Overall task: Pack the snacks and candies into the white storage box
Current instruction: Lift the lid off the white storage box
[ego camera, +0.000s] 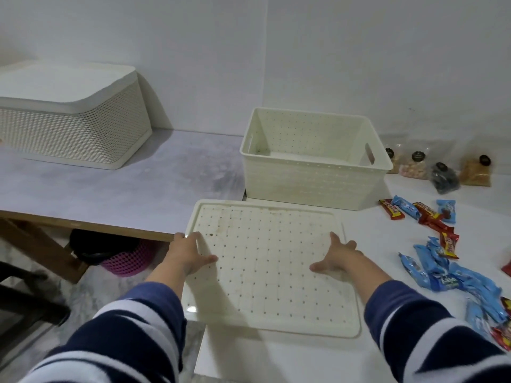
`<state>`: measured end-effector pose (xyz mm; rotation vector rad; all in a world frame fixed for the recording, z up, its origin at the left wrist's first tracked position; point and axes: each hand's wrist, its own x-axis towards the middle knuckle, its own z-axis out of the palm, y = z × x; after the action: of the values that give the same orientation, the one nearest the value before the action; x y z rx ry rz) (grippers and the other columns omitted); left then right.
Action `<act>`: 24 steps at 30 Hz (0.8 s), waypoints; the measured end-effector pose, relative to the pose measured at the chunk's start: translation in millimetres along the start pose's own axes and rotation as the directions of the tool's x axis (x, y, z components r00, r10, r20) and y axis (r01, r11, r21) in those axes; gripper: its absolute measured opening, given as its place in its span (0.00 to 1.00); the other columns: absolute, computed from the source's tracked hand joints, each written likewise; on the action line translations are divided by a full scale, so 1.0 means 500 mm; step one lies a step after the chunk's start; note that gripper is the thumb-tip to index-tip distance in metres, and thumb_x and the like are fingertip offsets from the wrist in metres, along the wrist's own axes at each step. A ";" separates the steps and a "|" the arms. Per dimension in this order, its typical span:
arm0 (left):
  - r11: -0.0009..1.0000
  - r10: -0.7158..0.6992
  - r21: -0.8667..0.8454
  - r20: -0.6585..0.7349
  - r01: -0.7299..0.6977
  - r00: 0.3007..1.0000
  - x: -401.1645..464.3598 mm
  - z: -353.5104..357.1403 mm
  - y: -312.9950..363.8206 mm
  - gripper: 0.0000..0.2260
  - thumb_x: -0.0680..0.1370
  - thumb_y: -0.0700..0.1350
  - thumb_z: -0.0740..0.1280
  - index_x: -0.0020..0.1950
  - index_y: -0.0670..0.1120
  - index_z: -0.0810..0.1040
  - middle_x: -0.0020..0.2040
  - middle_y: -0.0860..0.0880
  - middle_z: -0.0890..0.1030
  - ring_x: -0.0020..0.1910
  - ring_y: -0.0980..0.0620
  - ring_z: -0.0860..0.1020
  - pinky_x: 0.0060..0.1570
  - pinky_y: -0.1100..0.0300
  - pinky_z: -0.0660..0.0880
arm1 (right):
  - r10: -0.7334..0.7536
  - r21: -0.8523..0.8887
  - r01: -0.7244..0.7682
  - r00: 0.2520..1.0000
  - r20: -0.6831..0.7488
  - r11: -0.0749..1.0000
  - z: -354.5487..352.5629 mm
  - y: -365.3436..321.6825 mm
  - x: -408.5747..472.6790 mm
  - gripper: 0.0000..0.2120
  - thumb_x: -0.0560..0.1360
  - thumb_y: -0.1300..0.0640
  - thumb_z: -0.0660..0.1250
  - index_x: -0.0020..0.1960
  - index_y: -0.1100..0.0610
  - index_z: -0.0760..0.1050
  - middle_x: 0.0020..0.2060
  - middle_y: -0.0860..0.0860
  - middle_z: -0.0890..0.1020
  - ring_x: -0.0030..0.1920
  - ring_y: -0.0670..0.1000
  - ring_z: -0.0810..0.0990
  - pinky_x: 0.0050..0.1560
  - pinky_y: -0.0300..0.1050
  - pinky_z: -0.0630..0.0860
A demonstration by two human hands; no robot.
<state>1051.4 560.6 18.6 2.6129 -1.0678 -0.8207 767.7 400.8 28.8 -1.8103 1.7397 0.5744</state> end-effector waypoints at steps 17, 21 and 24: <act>0.954 0.005 0.298 0.093 -0.032 0.996 -0.003 0.023 0.094 0.33 0.77 0.58 0.64 0.77 0.47 0.56 0.78 0.41 0.50 0.76 0.39 0.54 0.73 0.45 0.59 | -0.081 -0.089 0.079 0.997 -0.017 0.993 -0.019 0.022 -0.007 0.40 0.75 0.41 0.63 0.79 0.51 0.47 0.76 0.55 0.56 0.74 0.59 0.61 0.72 0.51 0.64; 0.918 0.167 0.321 0.224 -0.235 0.960 -0.027 0.035 0.212 0.27 0.79 0.56 0.61 0.76 0.49 0.60 0.75 0.44 0.61 0.73 0.40 0.60 0.71 0.46 0.62 | -0.078 -0.148 0.077 0.997 0.000 0.986 -0.066 0.073 -0.052 0.32 0.79 0.44 0.59 0.77 0.58 0.56 0.75 0.54 0.61 0.74 0.57 0.63 0.72 0.48 0.64; 0.883 0.286 0.298 0.269 -0.362 0.920 -0.048 0.054 0.318 0.25 0.79 0.56 0.60 0.75 0.50 0.62 0.74 0.45 0.63 0.72 0.41 0.63 0.71 0.48 0.63 | -0.059 -0.151 0.054 0.998 -0.027 0.987 -0.102 0.133 -0.075 0.30 0.79 0.44 0.58 0.75 0.59 0.60 0.74 0.55 0.64 0.73 0.57 0.65 0.71 0.48 0.64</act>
<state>929.3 463.7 66.5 2.5273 -1.8049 -0.9235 695.5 395.6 85.1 -1.9745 1.6991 0.6731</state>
